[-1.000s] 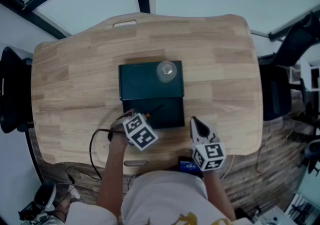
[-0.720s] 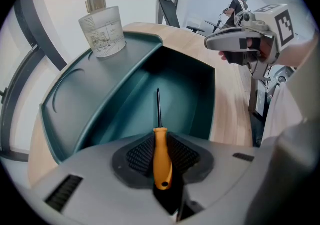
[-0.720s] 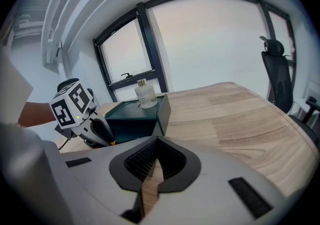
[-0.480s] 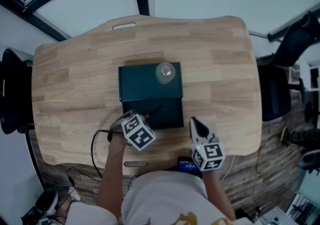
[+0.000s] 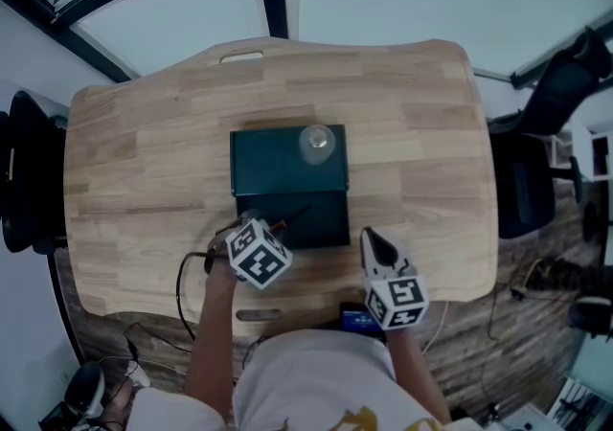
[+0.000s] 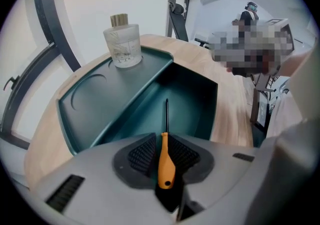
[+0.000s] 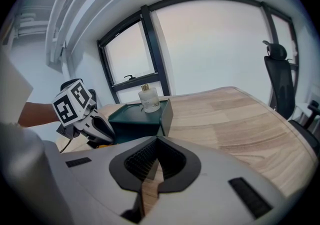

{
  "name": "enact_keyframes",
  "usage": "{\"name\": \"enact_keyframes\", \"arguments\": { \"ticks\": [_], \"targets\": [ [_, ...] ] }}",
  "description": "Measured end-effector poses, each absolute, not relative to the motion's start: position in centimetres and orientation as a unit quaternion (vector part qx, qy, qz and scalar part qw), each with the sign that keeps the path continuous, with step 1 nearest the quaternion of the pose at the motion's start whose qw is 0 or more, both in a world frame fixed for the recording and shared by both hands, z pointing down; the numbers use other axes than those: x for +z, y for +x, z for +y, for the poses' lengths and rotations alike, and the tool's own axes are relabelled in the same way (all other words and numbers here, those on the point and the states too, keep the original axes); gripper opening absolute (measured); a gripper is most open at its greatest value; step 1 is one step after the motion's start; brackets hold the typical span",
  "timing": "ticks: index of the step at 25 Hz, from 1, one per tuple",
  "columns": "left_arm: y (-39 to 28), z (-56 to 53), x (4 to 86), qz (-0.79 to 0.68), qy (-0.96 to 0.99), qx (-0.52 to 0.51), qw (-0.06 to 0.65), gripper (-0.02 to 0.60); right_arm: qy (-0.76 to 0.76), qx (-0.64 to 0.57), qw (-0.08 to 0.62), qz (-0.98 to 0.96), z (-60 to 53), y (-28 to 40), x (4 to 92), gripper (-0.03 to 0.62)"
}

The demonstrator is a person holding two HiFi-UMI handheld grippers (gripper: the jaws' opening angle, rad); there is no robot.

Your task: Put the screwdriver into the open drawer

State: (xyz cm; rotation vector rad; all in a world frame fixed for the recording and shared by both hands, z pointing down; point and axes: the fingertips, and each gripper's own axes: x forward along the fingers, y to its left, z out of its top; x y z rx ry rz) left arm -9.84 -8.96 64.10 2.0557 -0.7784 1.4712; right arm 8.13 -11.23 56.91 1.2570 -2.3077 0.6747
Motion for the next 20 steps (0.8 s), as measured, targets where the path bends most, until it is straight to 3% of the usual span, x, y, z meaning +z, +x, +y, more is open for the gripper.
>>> {"name": "enact_keyframes", "arguments": {
  "ticks": [9,20],
  "targets": [
    [-9.1,-8.4,63.2,-0.303,0.768,0.480,0.296,0.069,0.457,0.234,0.208,-0.833,-10.8,8.5,56.4,-0.005],
    [-9.5,-9.3,61.8,-0.365,0.771,0.439,0.281,0.069,0.453,0.217,0.206,-0.840,-10.7,8.6,55.5,-0.005]
  ]
}}
